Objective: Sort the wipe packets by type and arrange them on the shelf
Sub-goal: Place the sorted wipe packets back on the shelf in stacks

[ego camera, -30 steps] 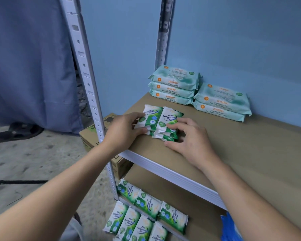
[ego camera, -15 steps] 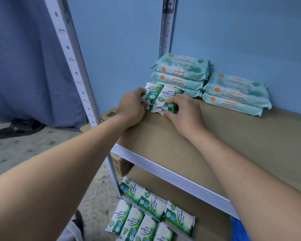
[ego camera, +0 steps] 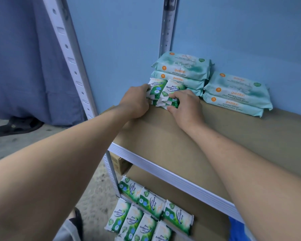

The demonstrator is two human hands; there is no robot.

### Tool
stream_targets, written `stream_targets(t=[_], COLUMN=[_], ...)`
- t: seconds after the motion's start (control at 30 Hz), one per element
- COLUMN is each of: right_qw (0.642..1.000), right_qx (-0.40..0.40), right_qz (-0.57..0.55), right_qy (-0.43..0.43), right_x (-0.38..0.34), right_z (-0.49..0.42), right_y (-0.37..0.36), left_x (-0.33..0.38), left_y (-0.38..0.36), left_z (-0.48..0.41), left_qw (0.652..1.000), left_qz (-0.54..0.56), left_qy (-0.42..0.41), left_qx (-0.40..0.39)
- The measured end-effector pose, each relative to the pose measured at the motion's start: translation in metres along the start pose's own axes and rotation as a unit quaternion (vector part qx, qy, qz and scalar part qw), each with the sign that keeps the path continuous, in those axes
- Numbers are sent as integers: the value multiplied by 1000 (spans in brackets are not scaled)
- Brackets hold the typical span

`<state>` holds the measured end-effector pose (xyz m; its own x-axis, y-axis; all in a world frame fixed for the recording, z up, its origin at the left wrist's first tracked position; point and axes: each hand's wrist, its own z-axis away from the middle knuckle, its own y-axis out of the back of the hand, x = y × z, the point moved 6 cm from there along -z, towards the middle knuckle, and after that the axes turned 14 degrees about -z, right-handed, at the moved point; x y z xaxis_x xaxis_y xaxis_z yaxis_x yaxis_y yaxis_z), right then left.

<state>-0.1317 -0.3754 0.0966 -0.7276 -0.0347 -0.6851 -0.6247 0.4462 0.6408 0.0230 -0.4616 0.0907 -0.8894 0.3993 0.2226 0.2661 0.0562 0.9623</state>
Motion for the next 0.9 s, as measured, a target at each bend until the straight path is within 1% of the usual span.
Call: stream_targets(t=[0.07, 0.17, 0.27, 0.37, 0.5, 0.63, 0.77, 0.9], right_qw=[999, 992, 987, 988, 989, 989, 990, 989], right_qx=[-29, -79, -89, -88, -100, -117, -125, -139], right_qz=[34, 93, 120, 109, 87, 68, 42, 16], right_qy=[-8, -32, -61, -57, -63, -59, -54, -45], right_x=[-4, -10, -21, -42, -71, -96, -109, -111], right_z=[0, 9, 28, 54, 99, 145, 189, 234], right_y=[2, 8, 20, 32, 43, 47, 43, 29], left_x=[0, -3, -2, 5, 9, 5, -4, -17], left_y=[5, 19, 41, 65, 89, 102, 97, 72], left_z=[10, 33, 64, 104, 159, 209, 251, 289], left_qw=[1000, 1000, 999, 996, 993, 991, 990, 989], left_qz=[-5, -7, -41, -74, -102, -121, -137, -149], left_qy=[-10, -2, -6, -38, -53, -40, -21, 1], left_qx=[-5, 13, 15, 22, 25, 31, 26, -10])
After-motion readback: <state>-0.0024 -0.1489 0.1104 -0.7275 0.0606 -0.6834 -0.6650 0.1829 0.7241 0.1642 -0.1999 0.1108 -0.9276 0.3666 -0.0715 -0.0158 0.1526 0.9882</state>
